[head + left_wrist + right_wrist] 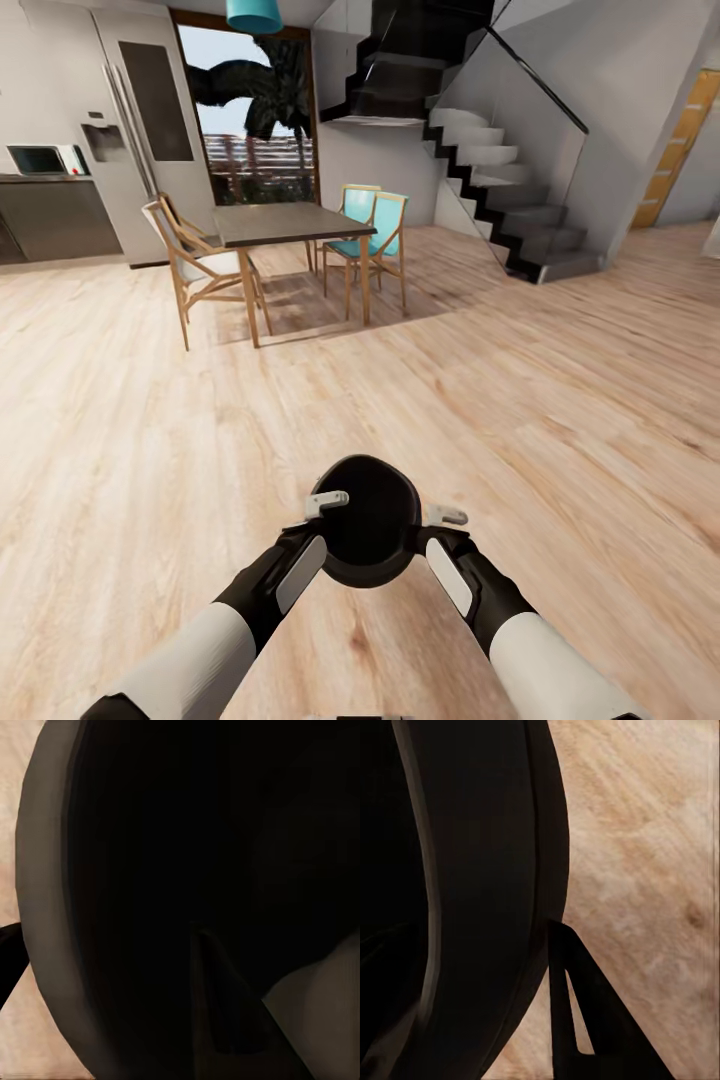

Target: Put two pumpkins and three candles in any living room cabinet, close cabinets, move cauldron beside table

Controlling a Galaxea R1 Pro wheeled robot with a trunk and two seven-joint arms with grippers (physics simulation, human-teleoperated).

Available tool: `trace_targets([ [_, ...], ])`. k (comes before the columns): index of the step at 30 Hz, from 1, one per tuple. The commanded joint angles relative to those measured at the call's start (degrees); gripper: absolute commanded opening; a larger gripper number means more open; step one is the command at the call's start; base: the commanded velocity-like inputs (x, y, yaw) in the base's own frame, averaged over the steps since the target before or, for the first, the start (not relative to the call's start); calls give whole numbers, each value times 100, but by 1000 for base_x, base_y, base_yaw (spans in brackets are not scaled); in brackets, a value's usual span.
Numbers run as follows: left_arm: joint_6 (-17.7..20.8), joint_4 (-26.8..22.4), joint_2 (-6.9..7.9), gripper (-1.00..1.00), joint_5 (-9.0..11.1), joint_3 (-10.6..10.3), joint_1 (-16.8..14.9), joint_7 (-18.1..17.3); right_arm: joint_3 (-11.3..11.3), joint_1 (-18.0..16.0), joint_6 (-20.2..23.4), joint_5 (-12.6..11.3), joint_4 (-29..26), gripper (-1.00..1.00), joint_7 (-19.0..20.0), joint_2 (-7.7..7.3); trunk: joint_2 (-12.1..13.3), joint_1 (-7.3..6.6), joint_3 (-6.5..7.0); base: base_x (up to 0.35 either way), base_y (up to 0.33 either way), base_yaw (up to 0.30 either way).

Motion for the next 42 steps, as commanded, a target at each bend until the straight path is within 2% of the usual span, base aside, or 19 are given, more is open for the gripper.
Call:
trace_targets([
  [1,2,-9,0,-100,78,-21,-1,36,29,-6,-21,-156,-46,-100,-31,1,-3,-4,-5,-80,0,-275],
  [19,0,-11,0,-100,78,-21,-2,36,29,-6,-21,-157,-46,-100,-31,5,-3,-4,-5,-81,0,-275],
  [22,2,-9,0,-100,78,-21,-3,36,29,-6,-21,-157,-46,-100,-31,8,1,-11,62,0,0,-274],
  [30,2,-8,0,-100,78,-21,-5,36,29,-6,-21,-153,-46,-100,-31,6,314,-183,206,0,0,-267],
  [37,2,-8,0,-100,78,-21,-4,36,33,-6,-21,-148,-55,-100,-31,8,595,-337,328,0,0,-51],
  [42,2,-8,0,-100,78,-21,-3,36,30,-6,-21,-150,-55,-100,-31,3,755,-425,367,0,0,-136],
])
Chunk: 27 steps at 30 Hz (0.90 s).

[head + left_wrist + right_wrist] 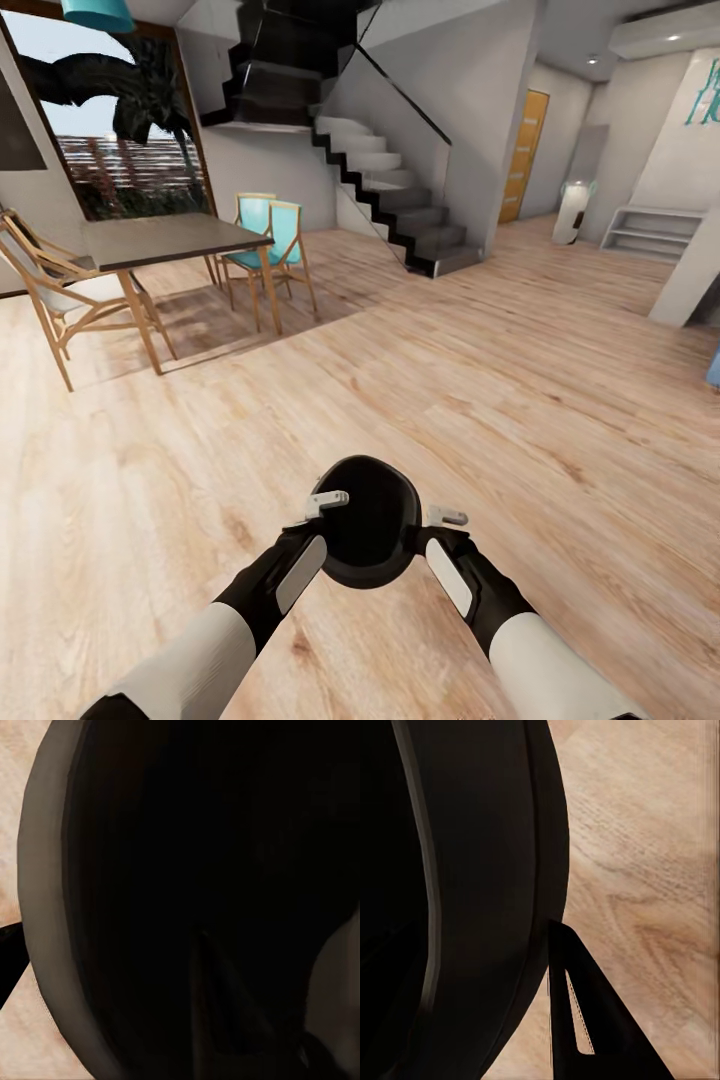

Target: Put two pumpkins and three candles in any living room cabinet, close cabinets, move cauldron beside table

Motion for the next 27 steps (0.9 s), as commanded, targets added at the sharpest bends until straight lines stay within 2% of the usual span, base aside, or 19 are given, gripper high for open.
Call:
trace_targets([
  [1,3,-12,0,-100,85,-19,-4,37,29,-6,-25,-188,-63,-100,-29,-2,-3,-2,-12,0,0,-166],
  [8,3,-16,0,-100,85,-19,-1,37,29,-6,-25,-188,-63,-100,-29,3,-3,-2,-54,-40,0,-211],
  [27,3,-15,0,-100,85,-19,0,37,29,-5,-25,-186,-63,-100,-29,3,-3,-2,-58,-216,0,-275],
])
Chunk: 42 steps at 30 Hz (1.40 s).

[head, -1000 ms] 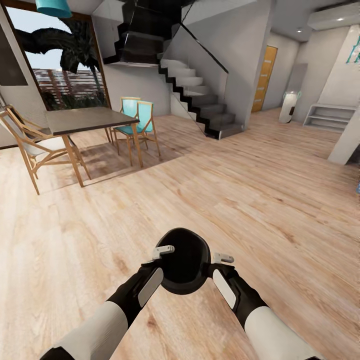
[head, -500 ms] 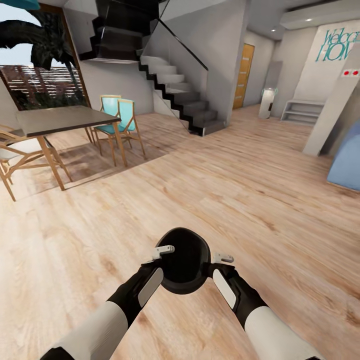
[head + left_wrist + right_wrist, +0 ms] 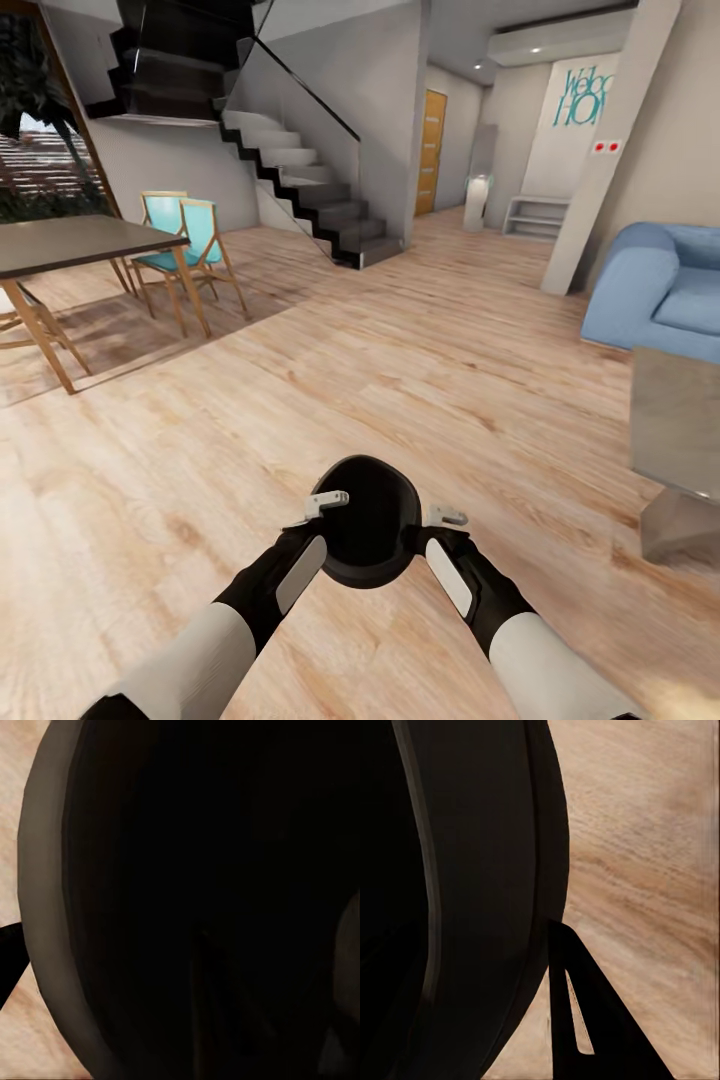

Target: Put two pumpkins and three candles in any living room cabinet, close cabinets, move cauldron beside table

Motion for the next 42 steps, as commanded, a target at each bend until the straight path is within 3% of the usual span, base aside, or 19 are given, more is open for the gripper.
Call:
trace_targets([
  [1,-5,-12,0,-100,90,-23,-3,33,33,-6,-21,-168,-74,-100,-31,1,-3,-4,-5,-176,0,-277],
  [13,-4,-12,0,-100,90,-23,-4,33,33,-6,-21,-167,-74,-100,-31,2,-3,-4,-5,-148,0,-277],
  [42,-8,-12,0,-100,90,-23,-4,33,34,-5,-21,-165,-74,-100,-31,2,-3,-4,-5,-2,0,-277],
])
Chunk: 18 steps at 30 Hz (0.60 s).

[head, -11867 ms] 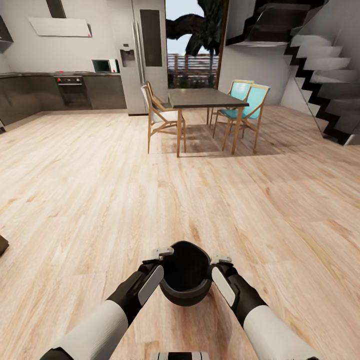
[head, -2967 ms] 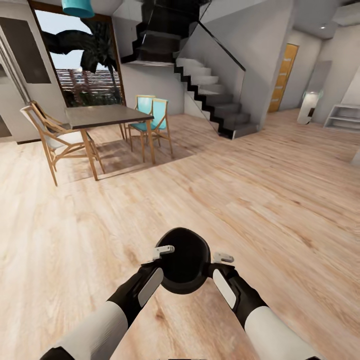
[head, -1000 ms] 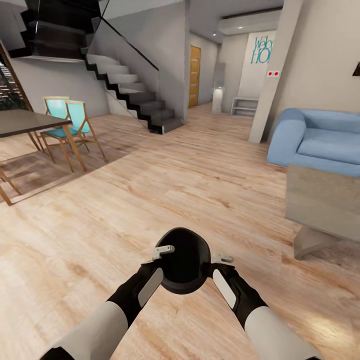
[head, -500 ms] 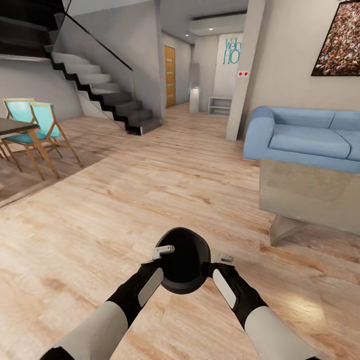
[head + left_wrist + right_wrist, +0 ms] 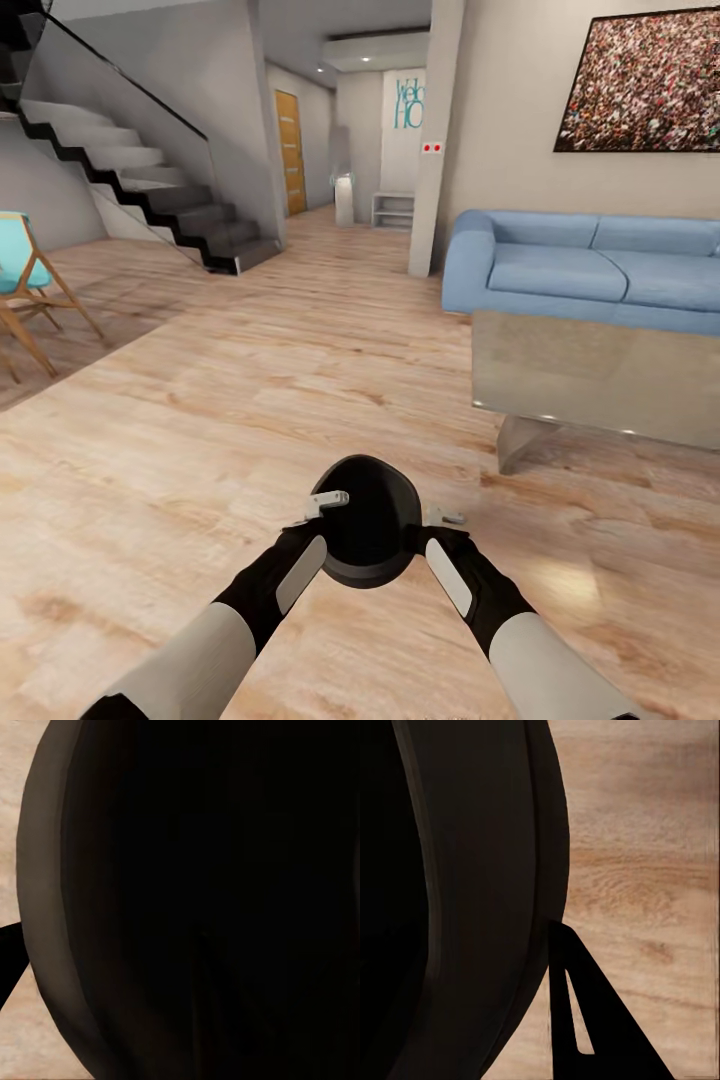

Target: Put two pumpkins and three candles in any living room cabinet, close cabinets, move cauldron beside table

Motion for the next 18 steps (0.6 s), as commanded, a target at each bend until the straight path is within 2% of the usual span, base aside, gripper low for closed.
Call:
trace_targets([
  [1,-4,-10,0,-100,85,-23,-2,33,35,-6,-26,-189,-57,-100,-30,0,-3,-2,-5,0,0,-277],
  [18,-5,-11,0,-100,85,-23,-3,33,37,-7,-28,-189,-57,-100,-30,0,-3,-2,-5,0,0,-277],
])
